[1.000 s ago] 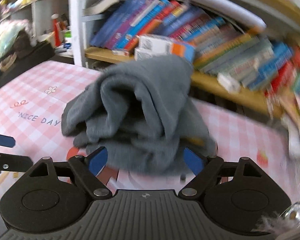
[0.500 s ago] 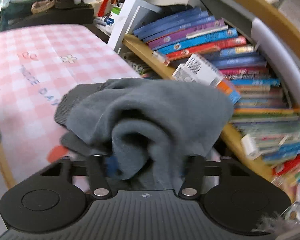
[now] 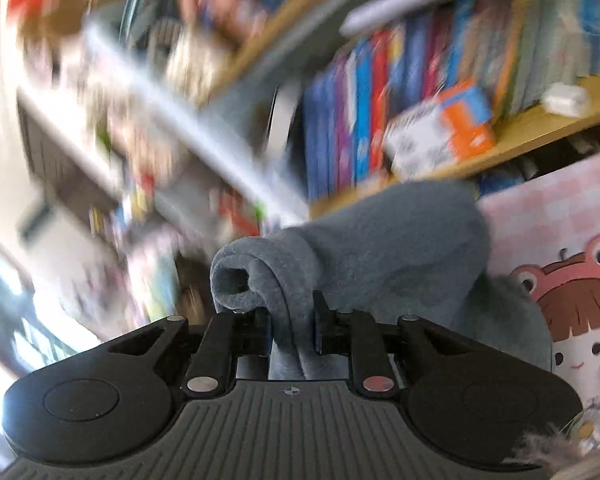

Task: Fold clothes
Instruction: 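Grasp the grey sweatshirt with the right tool while the left tool grasps a cuff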

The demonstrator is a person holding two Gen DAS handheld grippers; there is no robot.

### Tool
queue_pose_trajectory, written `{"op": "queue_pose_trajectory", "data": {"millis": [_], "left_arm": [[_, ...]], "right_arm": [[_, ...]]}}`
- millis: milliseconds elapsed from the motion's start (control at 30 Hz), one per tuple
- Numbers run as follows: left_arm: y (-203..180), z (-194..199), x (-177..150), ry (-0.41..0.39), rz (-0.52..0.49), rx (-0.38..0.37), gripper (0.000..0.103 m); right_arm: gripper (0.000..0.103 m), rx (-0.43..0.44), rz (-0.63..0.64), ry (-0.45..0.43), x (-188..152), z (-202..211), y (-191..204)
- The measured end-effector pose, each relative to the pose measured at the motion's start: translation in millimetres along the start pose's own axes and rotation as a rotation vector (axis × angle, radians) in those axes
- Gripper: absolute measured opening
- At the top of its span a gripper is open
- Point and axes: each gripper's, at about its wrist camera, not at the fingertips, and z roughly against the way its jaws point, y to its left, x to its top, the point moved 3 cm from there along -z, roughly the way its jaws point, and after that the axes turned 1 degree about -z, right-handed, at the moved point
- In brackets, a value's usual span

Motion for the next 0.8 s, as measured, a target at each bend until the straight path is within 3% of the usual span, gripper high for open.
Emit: {"op": "queue_pose_trajectory", "data": {"millis": [100,233,267,333,433,533,667,767,800], "left_arm": [[-3.5,2.3,-3.1,0.007,-0.017,-0.026,0.103],[-13.9,-5.0,-15.3,0.07,-0.082,-0.049,0.103],[-17.4,-8.3,-19.3,0.091,-0.106,-0.054,0.103],[-26.6,-17.6,-27.2,0.148,-0.16,-0.069,0.102],[-40.5,-31.8,-39.0,0.236,-0.241,-0.093,0.102],[-52.2,-45.1,-49.5,0.312,-0.309,-0.113,0.1],[-55.0,-62.0,-50.6,0.339,-0.281,-0.124,0.099],[-55.0,-77.6,-47.1,0.37,-0.216,-0.125,0.085],[-54.9,-82.1,-47.0,0.384,-0.198,-0.124,0.075]], "right_arm": [[0.016,-0.022,-0.137,-0.155,12.2,49.0,-23.9],[0.016,-0.231,-0.276,-0.364,8.8,124.1,-77.5],[0.016,-0.327,-0.296,-0.378,5.2,143.0,-92.1],[0.016,-0.553,-0.325,-0.328,-6.2,167.7,-120.9],[0.017,-0.726,-0.344,-0.24,-32.7,187.1,-148.8],[0.023,-0.771,-0.323,-0.212,-53.5,194.0,-153.3],[0.03,-0.806,-0.274,-0.196,-66.3,192.4,-151.3],[0.034,-0.835,-0.213,-0.174,-68.7,189.6,-147.9],[0.036,-0.845,-0.193,-0.166,-69.4,188.7,-146.7]]}}
